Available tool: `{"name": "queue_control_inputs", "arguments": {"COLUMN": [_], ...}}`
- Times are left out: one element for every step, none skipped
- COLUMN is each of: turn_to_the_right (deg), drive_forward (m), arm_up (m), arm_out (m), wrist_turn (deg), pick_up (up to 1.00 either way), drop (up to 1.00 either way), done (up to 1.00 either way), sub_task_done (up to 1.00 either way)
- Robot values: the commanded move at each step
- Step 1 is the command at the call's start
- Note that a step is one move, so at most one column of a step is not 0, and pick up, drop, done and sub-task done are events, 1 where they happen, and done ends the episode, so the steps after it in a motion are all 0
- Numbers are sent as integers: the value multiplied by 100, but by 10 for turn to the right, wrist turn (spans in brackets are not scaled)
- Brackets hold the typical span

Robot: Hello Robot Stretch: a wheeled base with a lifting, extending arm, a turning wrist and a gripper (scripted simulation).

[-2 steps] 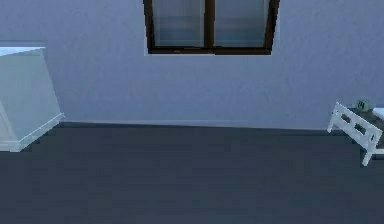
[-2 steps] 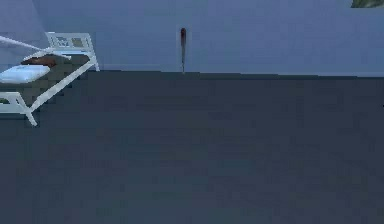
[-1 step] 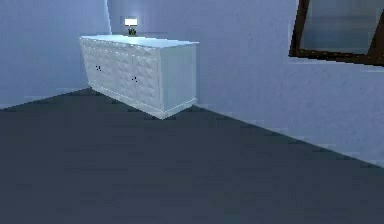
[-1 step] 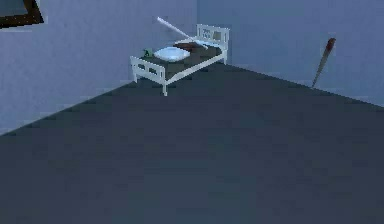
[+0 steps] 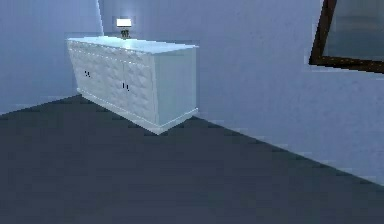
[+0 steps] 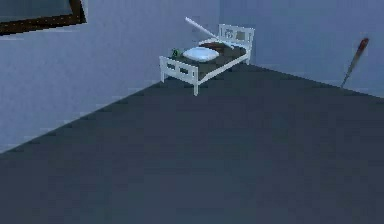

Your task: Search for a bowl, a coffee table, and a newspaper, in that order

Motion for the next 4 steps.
{"name": "queue_control_inputs", "arguments": {"turn_to_the_right": [-450,-30,0,-30], "drive_forward": [0,0,100,0], "arm_up": [0,0,0,0], "arm_out": [0,0,0,0], "wrist_turn": [0,0,0,0], "pick_up": [0,0,0,0], "drop": [0,0,0,0], "done": [0,0,0,0], "sub_task_done": [0,0,0,0]}}
